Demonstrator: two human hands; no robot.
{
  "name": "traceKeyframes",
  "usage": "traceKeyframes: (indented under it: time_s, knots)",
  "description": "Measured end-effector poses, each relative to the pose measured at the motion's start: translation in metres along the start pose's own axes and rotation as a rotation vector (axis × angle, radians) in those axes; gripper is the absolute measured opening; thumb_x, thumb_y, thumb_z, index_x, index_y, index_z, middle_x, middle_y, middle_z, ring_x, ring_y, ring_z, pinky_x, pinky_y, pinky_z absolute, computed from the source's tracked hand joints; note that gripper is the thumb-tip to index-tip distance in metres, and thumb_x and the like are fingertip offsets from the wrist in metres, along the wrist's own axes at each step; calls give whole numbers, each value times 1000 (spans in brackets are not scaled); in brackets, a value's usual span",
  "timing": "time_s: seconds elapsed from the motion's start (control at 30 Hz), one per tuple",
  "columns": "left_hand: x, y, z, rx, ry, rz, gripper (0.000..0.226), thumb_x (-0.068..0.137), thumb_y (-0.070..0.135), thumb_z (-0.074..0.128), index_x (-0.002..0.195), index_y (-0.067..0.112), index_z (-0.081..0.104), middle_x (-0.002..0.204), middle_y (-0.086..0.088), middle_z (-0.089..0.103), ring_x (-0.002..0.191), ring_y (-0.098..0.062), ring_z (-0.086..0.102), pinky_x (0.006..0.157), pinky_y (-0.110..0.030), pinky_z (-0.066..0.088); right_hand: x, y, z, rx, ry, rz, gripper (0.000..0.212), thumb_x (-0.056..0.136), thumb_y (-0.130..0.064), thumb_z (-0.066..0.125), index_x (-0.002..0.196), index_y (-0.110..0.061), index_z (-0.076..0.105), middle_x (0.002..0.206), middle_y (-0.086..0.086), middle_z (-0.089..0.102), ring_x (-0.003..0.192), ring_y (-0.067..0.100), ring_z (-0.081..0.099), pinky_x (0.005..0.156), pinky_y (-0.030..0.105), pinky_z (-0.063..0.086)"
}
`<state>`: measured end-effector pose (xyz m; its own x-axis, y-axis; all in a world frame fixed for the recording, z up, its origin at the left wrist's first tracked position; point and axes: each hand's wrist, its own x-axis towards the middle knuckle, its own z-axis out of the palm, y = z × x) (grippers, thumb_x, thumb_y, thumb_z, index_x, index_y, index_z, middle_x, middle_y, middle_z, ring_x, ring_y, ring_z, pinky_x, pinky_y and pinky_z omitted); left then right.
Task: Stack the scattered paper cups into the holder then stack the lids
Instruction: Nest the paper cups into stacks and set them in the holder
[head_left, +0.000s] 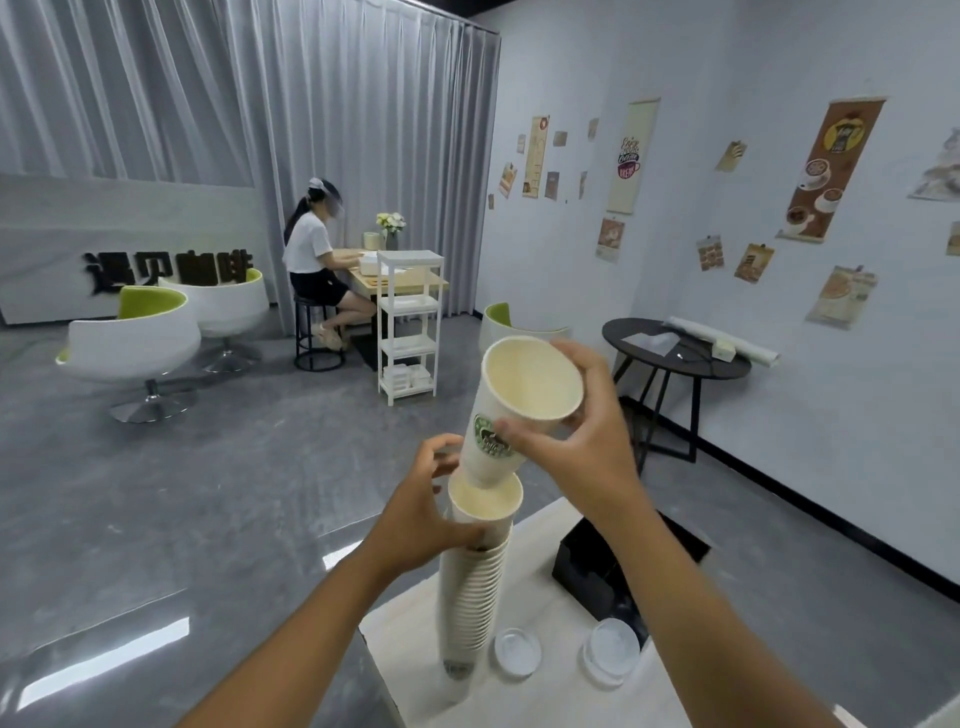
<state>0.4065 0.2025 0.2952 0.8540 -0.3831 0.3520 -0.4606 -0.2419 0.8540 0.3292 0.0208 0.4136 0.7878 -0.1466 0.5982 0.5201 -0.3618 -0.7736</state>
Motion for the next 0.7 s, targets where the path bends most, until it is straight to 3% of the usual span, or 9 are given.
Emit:
traceKeyframes:
  time_s: [0.07,0.23,0.33,0.4,0.57,0.7]
  knots:
    - [2,-5,-4,14,-13,8,100,61,33,99,134,53,33,132,33,51,125,11,51,103,-24,45,-10,17,16,-68,-13,47,86,65,-30,96,136,-38,48,130,-24,56,125,3,55,99,28,52]
    - [4,-23,-13,-27,-59,-12,99,59,35,97,139,48,39,134,31,54,127,7,51,105,-29,47,-37,59,44,-151,-62,195,87,67,-24,96,134,-44,45,125,-35,54,117,-7,55,87,7,45]
    - [4,-34,-16,-60,-87,-1,95,60,28,95,138,46,44,134,31,56,131,3,52,104,-34,48,-50,84,53,-179,-77,294,90,66,-32,97,137,-44,43,129,-27,57,119,-9,53,88,5,43]
    - [4,-42,-17,-62,-112,13,94,61,30,94,139,48,44,136,28,56,133,0,52,105,-38,48,-59,97,55,-199,-95,357,96,64,-41,96,142,-45,41,135,-25,54,122,-13,49,92,8,44]
    - [4,-59,-26,-60,-220,14,98,62,48,98,142,51,42,143,30,52,135,2,50,100,-28,51,-78,112,53,-225,-117,444,96,64,-53,91,144,-50,37,137,-38,45,125,-15,45,104,27,47]
    - [9,-67,-28,-84,-276,8,92,66,42,98,141,46,46,144,30,52,134,4,50,96,-27,54,-89,120,54,-221,-95,495,92,68,-55,88,146,-45,41,140,-28,51,127,-1,53,104,37,53]
